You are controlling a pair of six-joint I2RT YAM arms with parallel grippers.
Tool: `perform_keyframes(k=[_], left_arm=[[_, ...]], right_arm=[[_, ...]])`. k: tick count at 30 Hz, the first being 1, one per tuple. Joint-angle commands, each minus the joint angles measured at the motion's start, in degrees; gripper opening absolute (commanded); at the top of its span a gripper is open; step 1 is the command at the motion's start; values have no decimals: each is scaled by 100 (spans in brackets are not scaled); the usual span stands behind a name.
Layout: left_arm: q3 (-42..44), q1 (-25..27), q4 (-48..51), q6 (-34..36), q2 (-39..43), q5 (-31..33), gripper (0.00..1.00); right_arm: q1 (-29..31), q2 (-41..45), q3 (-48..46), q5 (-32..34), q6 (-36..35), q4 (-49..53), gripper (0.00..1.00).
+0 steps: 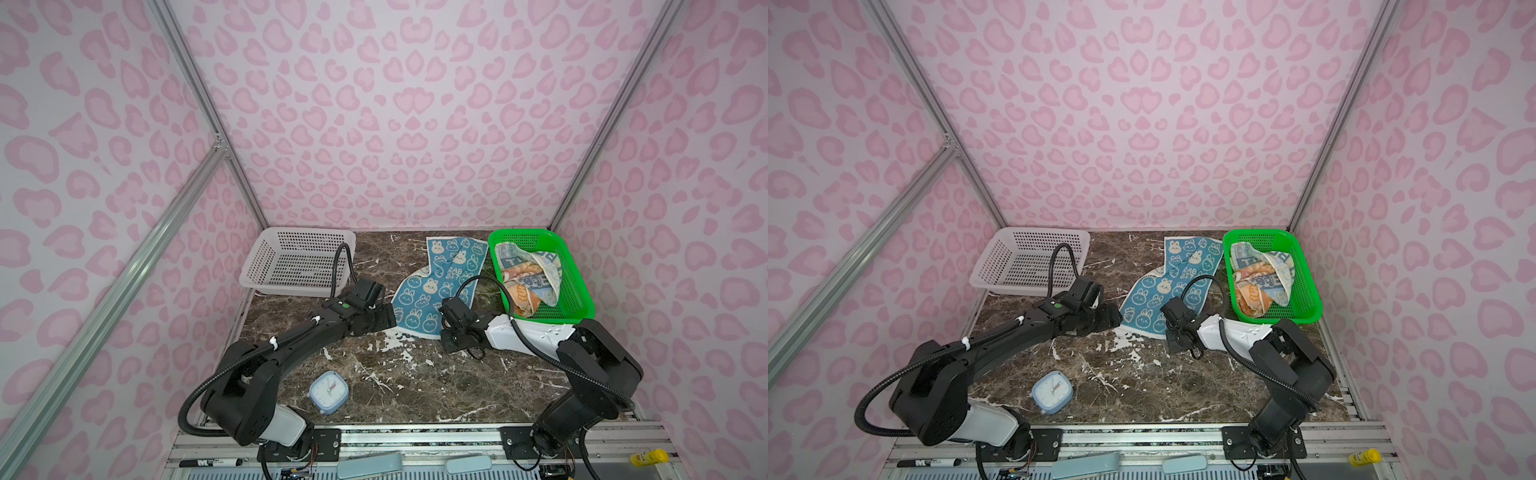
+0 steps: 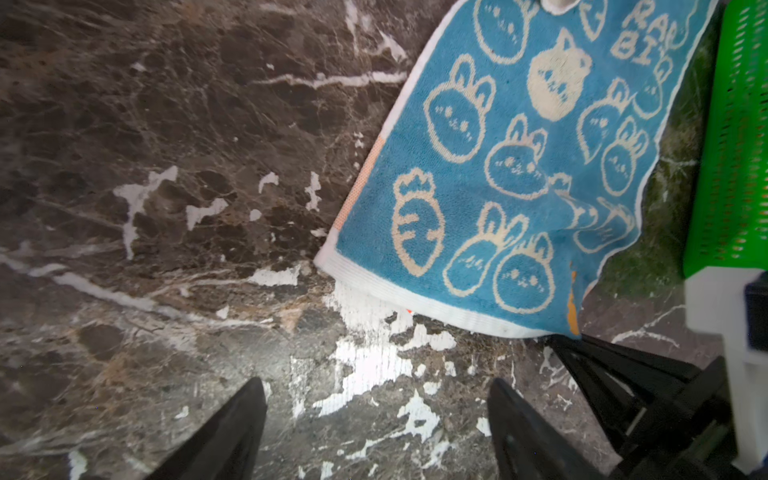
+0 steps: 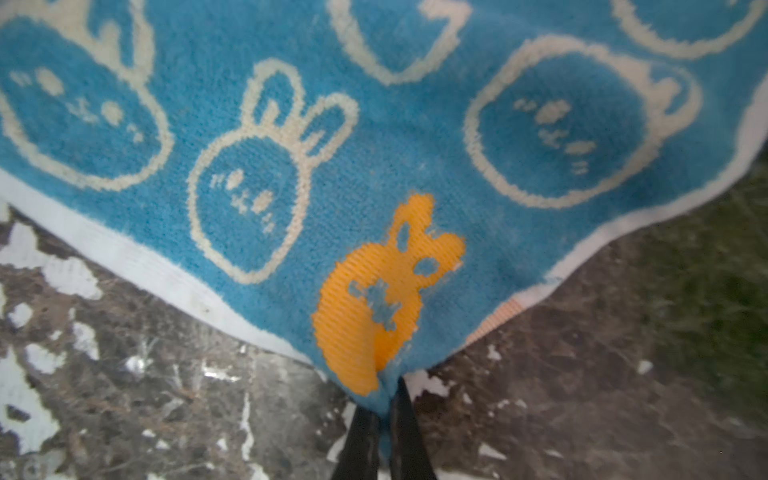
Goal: Fold and stack the towels
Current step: 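Grasp the towel's nearer corners with the left and right grippers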
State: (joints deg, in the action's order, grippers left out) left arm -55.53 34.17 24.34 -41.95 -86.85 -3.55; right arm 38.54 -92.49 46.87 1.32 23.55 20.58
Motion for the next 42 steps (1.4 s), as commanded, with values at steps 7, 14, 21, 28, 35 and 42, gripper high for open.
perform_keyframes(k=[7, 14, 21, 28, 35, 42], left_arm=[[-1152, 504, 972, 553, -1436, 422, 60], [-1445, 623, 1155, 693, -1943, 710, 58], [-1522, 633, 1061, 756, -2133, 777, 58], [-1643, 661, 926, 767, -2423, 664, 55], [-1559, 728, 876, 756, -2542, 582, 43], [-1422, 887, 829, 715, -2533, 574, 30]], right_arm=[[-439, 316, -332, -228, -377, 764, 0], [-456, 336, -326, -281, -399, 746, 0], [-478, 331, -365, -363, -409, 676, 0], [-480, 334, -376, -404, -406, 658, 0], [-506, 386, -401, -411, -409, 640, 0], [-531, 385, -394, -422, -408, 632, 0]])
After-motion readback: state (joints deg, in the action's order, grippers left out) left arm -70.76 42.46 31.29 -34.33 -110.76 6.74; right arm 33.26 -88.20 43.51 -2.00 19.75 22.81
